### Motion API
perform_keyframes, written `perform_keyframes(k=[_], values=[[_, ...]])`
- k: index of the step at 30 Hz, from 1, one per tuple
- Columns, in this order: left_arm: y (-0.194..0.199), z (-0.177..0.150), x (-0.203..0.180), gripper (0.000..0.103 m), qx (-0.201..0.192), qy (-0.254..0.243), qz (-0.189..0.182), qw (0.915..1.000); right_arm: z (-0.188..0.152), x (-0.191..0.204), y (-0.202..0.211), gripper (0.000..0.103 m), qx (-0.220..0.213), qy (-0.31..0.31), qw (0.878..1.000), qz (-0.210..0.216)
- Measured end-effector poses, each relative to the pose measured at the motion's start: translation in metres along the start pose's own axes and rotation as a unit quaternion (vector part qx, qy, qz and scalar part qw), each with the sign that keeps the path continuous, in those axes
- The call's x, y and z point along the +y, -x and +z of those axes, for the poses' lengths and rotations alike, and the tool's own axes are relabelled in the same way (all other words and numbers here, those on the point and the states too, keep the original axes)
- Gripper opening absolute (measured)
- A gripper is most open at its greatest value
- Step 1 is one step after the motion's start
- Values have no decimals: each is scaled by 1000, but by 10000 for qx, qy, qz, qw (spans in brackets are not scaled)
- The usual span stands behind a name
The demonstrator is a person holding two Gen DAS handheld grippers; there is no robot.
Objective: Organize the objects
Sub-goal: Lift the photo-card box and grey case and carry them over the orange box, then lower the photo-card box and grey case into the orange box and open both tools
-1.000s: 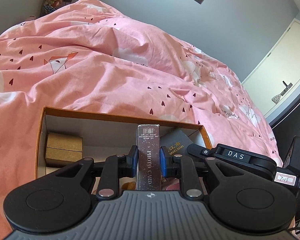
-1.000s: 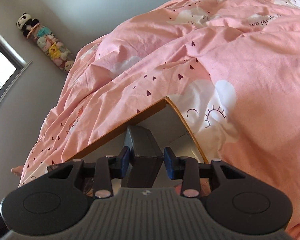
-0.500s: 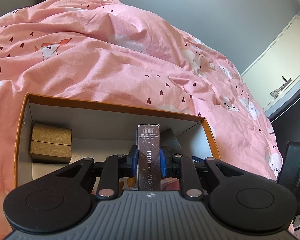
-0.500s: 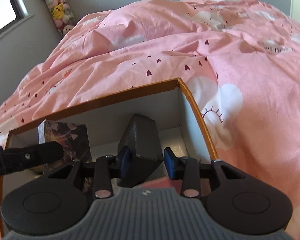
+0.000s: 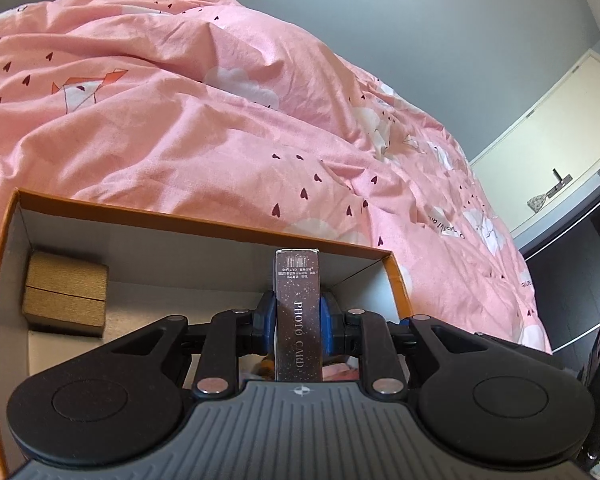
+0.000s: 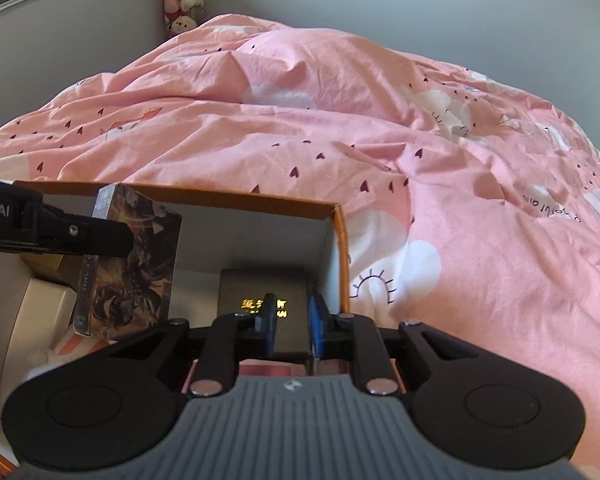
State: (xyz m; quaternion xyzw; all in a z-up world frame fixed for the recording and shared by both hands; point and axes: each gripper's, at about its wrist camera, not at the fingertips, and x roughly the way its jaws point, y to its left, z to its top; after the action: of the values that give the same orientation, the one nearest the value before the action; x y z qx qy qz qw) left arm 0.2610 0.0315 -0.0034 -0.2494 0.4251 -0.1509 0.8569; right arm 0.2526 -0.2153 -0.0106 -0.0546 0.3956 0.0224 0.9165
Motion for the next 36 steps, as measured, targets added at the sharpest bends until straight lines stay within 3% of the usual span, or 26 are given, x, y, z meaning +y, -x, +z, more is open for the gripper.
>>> perform_keyframes(k=[5,11,19,22,24,26,29,36], values=[[-23,-4,-6,25,78,350,-212,9991,0,-15,21,19,-373,-222,9990,-89],[-46,-9,-12,25,9,510,-198,9985,-6,-21,35,19,-760,-141,9968,-193],[-75,-12,-13,25,230,733,-245,9967,-15,-31,28,19,-787,-134,9966,-197],[-82,-11,-12,26,322,801,-236,9960,-17,-33,26,24,-764,-112,9968,-203],[-84,-7,-15,27,363,732,-151,9965,-19,-34,25,27,-754,-66,9969,-218],[-84,-5,-21,27,393,502,175,9978,-20,-33,24,29,-712,-32,9972,-207],[-84,-5,-29,43,454,212,686,9964,-21,-32,23,33,-648,-5,9978,-162],[-84,-7,-26,47,739,92,971,9925,-20,-29,25,39,-637,61,9979,-142]])
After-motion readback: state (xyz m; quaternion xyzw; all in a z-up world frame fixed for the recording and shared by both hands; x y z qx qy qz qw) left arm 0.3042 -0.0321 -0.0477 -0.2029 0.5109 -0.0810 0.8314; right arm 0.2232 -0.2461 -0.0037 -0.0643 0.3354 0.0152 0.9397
